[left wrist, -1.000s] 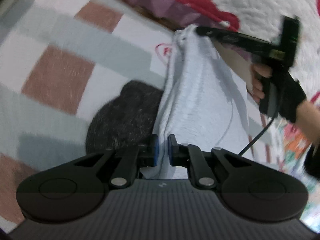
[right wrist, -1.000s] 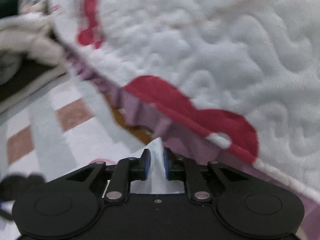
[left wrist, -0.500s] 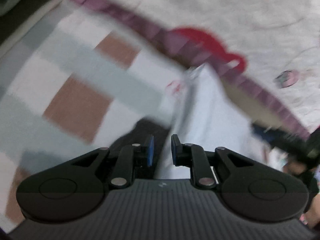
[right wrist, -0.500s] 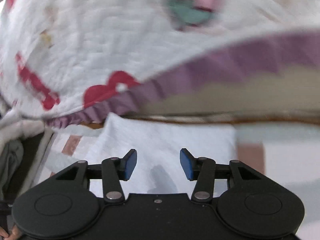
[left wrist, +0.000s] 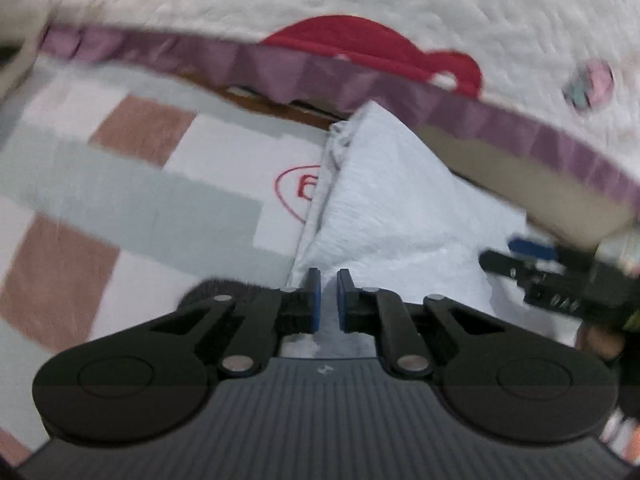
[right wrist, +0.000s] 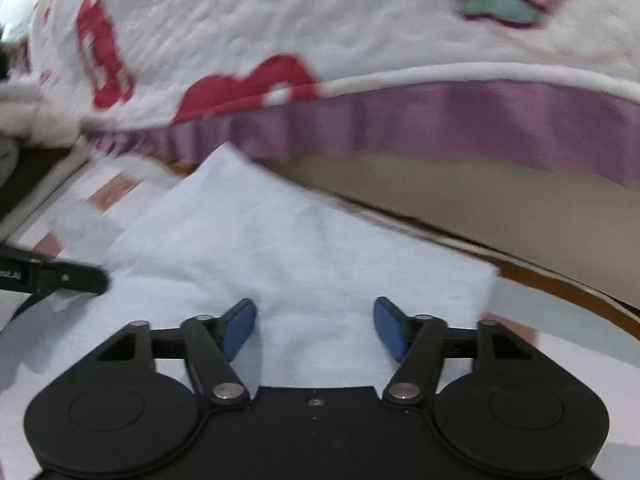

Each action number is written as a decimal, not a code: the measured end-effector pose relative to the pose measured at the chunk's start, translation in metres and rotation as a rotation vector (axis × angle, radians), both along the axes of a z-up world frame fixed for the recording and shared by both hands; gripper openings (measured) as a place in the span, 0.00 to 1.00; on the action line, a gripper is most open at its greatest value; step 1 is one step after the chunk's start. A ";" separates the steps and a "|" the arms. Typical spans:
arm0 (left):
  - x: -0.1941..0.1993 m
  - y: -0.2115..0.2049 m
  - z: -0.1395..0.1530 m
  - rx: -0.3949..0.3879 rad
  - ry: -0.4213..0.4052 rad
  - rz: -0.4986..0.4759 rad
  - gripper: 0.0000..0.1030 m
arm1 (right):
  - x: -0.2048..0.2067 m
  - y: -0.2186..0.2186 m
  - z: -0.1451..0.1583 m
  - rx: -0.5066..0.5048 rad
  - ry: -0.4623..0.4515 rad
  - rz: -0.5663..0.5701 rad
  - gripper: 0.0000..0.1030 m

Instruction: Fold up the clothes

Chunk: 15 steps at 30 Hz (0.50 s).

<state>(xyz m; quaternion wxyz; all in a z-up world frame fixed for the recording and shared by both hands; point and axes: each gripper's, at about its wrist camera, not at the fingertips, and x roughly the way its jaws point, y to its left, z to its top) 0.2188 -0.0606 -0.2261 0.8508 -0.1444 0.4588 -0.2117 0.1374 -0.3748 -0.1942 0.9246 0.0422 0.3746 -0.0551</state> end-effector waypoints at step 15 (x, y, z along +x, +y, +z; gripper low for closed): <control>-0.005 0.035 0.014 -0.059 0.194 -0.017 0.44 | -0.094 -0.074 0.007 0.383 -0.023 -0.372 0.72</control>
